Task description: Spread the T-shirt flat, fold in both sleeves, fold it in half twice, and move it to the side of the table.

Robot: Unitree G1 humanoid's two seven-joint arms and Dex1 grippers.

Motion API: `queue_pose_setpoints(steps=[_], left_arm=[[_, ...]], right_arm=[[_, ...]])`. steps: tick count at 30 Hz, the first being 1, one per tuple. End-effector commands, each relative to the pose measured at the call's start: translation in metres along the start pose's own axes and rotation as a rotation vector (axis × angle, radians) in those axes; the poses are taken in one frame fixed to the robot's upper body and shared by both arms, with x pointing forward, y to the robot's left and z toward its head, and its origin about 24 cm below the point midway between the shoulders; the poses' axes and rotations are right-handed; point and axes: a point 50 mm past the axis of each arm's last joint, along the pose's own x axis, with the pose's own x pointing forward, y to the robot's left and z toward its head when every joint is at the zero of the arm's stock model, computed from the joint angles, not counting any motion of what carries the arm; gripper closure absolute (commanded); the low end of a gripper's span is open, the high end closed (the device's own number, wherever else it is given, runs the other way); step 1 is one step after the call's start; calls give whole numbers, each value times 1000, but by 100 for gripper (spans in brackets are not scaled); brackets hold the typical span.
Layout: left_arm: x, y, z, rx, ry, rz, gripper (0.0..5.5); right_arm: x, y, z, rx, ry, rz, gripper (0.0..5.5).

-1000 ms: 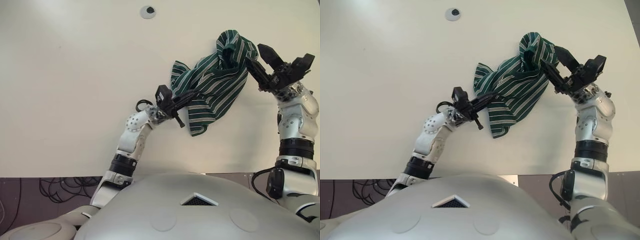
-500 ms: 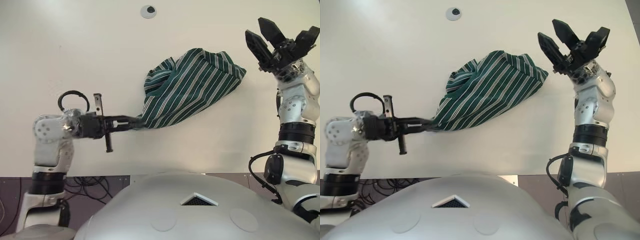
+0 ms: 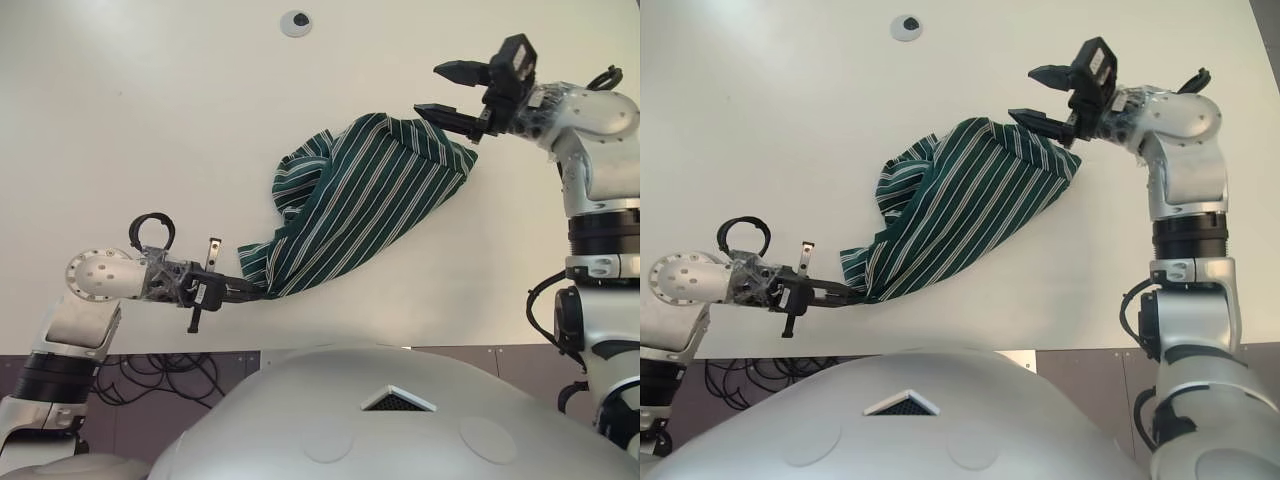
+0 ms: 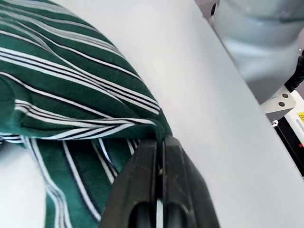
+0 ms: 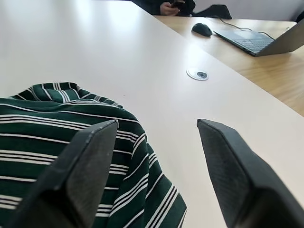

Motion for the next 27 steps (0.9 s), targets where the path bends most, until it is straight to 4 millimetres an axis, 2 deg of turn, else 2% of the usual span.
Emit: queue_pose_setpoints(steps=[1,5,9,14,27], left_arm=[[-2,3,-1,24,30,-1,548],[-3,5,2,43,36,9,548],[-2,6,4,56,36,17,548],[-1,6,6,62,32,27,548],[4,12,7,74,41,45,550]], right_arm=[[23,0,-3,6,49,-1,241],[38,6,-15,29,126,62,241],[44,12,-18,81,143,133,241],[52,14,-24,97,181,131,241],[55,10,-28,112,184,89,473]])
